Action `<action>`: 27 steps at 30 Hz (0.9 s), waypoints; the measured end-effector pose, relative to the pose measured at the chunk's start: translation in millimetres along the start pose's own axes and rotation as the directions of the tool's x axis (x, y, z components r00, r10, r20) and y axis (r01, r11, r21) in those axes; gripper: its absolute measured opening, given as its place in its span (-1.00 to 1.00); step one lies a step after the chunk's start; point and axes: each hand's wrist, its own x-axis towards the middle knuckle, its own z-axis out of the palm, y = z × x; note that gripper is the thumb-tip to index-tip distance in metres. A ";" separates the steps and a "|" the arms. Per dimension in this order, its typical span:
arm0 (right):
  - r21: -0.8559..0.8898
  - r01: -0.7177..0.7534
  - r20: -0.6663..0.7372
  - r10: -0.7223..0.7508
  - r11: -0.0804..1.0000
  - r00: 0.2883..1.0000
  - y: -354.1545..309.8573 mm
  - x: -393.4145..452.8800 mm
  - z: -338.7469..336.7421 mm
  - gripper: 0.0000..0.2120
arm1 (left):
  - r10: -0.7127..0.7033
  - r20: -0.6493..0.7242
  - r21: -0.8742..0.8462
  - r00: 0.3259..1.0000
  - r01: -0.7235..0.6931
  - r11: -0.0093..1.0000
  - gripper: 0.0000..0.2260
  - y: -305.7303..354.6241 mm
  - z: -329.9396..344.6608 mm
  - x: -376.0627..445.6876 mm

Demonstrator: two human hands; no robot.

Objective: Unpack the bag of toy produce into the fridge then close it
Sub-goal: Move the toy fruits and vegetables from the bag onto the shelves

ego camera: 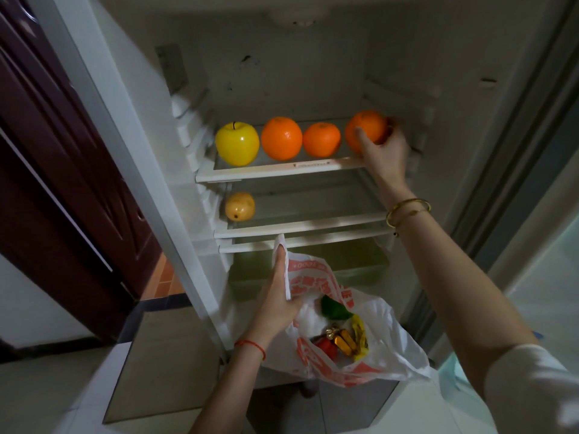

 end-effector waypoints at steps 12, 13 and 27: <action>-0.125 0.049 -0.031 -0.053 0.991 0.998 9.3 3.0 -5.3 -0.42 | -0.029 -0.013 -0.041 0.999 0.029 0.999 0.05 -1.7 -0.1 -2.0; -0.114 0.045 -0.050 -0.051 0.992 0.997 8.6 -5.7 -9.6 -0.45 | -0.029 -0.016 -0.049 0.999 0.029 0.998 0.05 -2.1 0.0 -2.9; -0.436 0.236 0.821 0.277 0.868 0.498 138.4 -204.3 -7.3 -0.85 | -0.066 -0.099 0.018 0.993 0.068 0.997 0.04 -11.8 -2.1 -29.7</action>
